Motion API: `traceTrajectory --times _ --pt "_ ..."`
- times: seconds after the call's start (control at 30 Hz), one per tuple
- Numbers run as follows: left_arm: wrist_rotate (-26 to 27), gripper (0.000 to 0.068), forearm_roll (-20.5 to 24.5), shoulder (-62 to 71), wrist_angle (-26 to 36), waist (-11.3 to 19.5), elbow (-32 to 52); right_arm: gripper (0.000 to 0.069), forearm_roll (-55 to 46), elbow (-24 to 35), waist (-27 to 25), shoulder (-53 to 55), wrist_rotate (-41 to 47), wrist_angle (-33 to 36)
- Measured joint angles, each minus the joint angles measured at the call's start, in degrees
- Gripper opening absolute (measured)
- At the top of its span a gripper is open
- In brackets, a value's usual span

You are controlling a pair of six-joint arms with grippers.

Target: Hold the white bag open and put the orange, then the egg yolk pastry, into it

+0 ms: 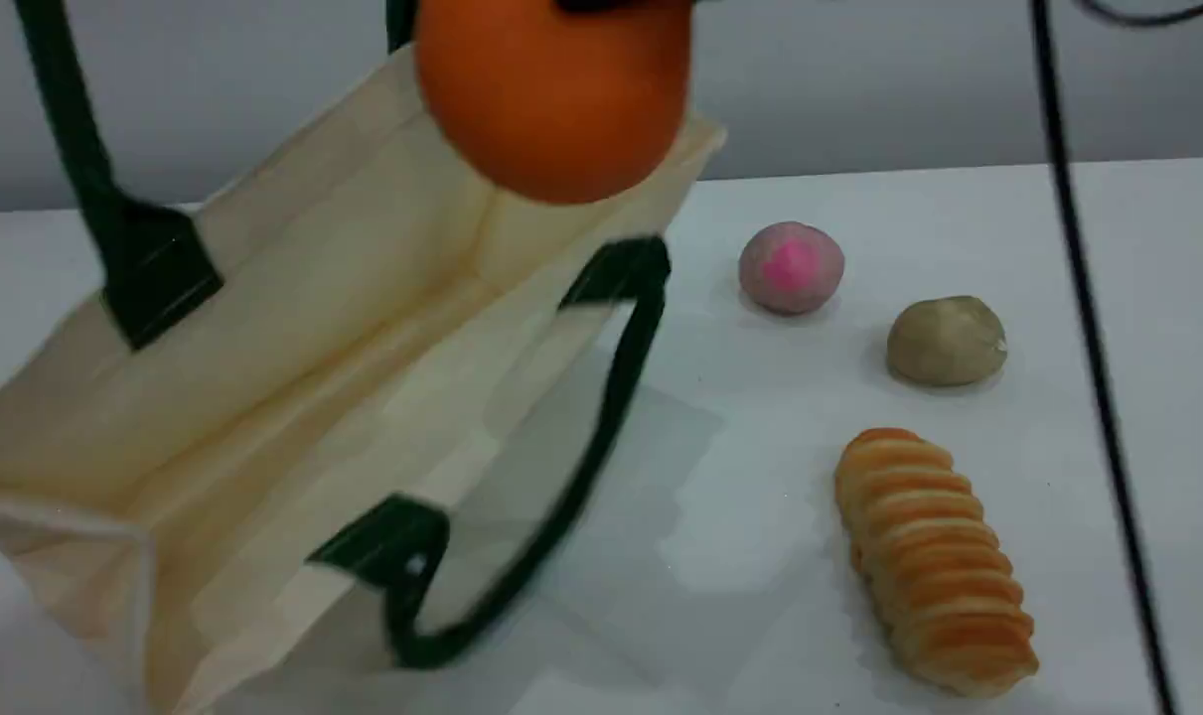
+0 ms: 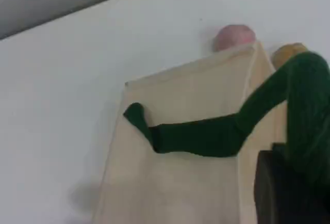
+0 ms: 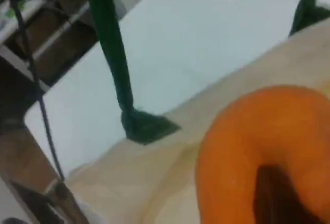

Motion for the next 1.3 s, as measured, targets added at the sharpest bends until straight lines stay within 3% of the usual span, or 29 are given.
traceTrajectory --times 0.17,0.3,0.47,1.07,1.3 --pt "-0.1 0.0072 -0.2 0.5 0.1 -0.6 -0.2 0.004 3.4 -0.1 3.2 3.7 -1.7 -2.6" --pt "-0.1 0.0072 -0.1 0.5 0.2 -2.3 -0.2 0.004 9.2 -0.5 4.7 7.1 -7.0 -2.9" --pt "-0.1 0.0072 0.2 0.5 1.3 -2.5 -0.2 0.004 11.4 -2.9 5.1 11.1 -13.5 -2.1" --pt "-0.2 0.0072 -0.3 0.5 1.9 -2.5 -0.2 0.004 11.1 -14.6 5.1 26.9 -12.0 -1.6" --pt "1.3 0.0072 -3.6 0.5 2.1 -2.5 -0.2 0.004 11.2 -16.3 5.5 29.3 -11.6 -2.3"
